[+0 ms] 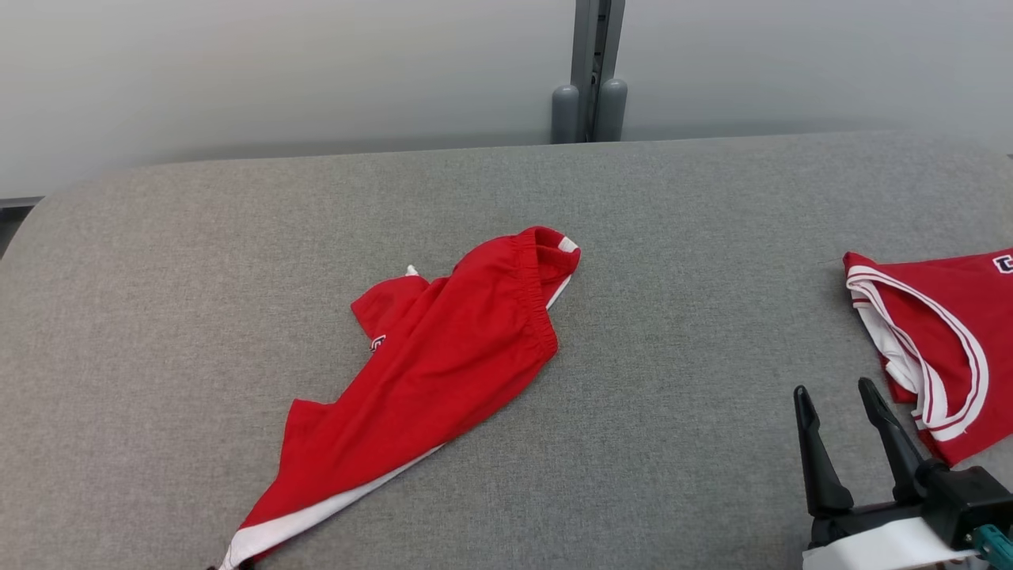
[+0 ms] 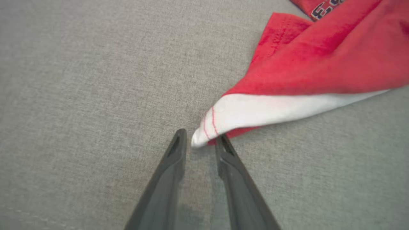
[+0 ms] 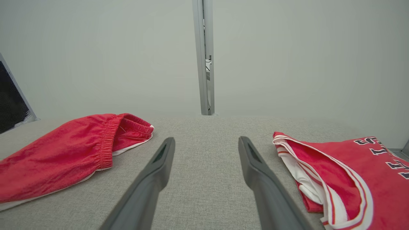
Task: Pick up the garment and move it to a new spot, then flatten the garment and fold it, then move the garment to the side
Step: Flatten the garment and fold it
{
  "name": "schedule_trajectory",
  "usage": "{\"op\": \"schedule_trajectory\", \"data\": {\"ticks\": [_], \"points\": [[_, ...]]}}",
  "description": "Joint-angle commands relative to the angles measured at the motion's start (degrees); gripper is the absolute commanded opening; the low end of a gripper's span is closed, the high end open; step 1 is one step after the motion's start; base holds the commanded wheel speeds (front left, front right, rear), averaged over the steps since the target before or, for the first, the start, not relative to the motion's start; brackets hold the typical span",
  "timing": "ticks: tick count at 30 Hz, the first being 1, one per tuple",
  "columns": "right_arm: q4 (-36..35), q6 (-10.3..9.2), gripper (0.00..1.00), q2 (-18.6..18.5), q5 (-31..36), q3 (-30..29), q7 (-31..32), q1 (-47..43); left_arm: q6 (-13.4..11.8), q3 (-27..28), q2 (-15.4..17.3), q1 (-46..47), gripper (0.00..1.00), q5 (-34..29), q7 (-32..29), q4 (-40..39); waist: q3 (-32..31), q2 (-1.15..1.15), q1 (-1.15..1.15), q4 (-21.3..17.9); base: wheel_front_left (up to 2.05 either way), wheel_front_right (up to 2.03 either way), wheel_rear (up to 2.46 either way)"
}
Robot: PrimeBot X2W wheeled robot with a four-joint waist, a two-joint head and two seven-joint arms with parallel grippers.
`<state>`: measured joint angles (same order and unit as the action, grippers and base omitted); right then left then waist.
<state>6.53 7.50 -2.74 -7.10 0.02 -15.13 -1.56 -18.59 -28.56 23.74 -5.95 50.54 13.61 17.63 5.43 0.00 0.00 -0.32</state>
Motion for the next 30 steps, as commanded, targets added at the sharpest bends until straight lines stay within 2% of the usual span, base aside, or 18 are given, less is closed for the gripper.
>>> {"op": "schedule_trajectory", "data": {"ticks": [1,4,8,12,16,18,21,23,26,30], "points": [[0.2,-0.01,1.0,-0.3,0.0,0.0,0.0,-0.6,0.3,0.7,0.3,-0.1,1.0,1.1,-0.4,0.5,-0.4,0.0,0.0,-0.1,0.0,0.0,0.0],[0.1,-0.01,1.0,-0.3,-0.2,0.0,0.0,-1.1,-1.5,1.7,1.6,-1.3,1.0,1.7,-1.8,-1.3,-0.6,0.0,0.0,-0.4,0.0,0.0,0.0],[-0.1,-0.01,1.0,-0.3,-0.4,-0.1,0.0,-1.4,-7.0,4.0,6.4,-3.7,1.0,0.8,-3.9,-6.6,-0.6,0.0,0.0,-0.9,0.0,0.0,0.0],[-0.3,-0.01,1.0,-0.3,-0.7,-0.1,0.0,-0.8,-12.0,7.1,10.7,-4.8,1.0,-0.6,-3.7,-16.6,-0.1,0.0,0.0,-1.9,0.0,0.0,0.0],[-0.2,-0.01,1.0,-0.3,-1.2,0.4,0.0,0.0,-14.0,5.2,14.8,-1.4,1.0,-4.7,-6.9,-27.6,0.5,0.0,0.0,-3.8,0.0,0.0,0.0],[-0.2,-0.01,1.0,-0.3,-1.4,0.5,0.0,0.1,-13.9,3.6,15.4,0.3,1.0,-6.3,-7.9,-29.6,0.7,0.0,0.0,-4.3,0.0,0.0,0.0],[-0.1,-0.01,1.0,-0.3,-2.1,1.2,0.0,0.9,-10.8,-3.9,13.8,7.6,1.0,-10.9,-12.6,-31.8,1.6,0.0,0.0,-6.1,0.0,0.0,0.0],[0.1,-0.01,1.0,-0.3,-2.6,1.7,0.0,1.5,-7.6,-9.4,10.3,14.3,1.0,-13.5,-15.9,-30.2,2.4,0.0,0.0,-7.4,0.0,0.0,0.0],[0.4,-0.01,1.0,-0.3,-3.4,2.3,0.0,2.4,-3.2,-16.3,3.8,22.5,1.0,-15.9,-20.2,-23.2,3.5,0.0,0.0,-9.8,0.0,0.0,0.0],[0.6,-0.01,1.0,-0.3,-4.6,3.1,0.0,3.5,-0.6,-19.6,-1.9,30.3,1.0,-17.8,-22.5,-10.2,4.4,0.0,0.0,-13.4,0.0,0.0,0.0]]}}
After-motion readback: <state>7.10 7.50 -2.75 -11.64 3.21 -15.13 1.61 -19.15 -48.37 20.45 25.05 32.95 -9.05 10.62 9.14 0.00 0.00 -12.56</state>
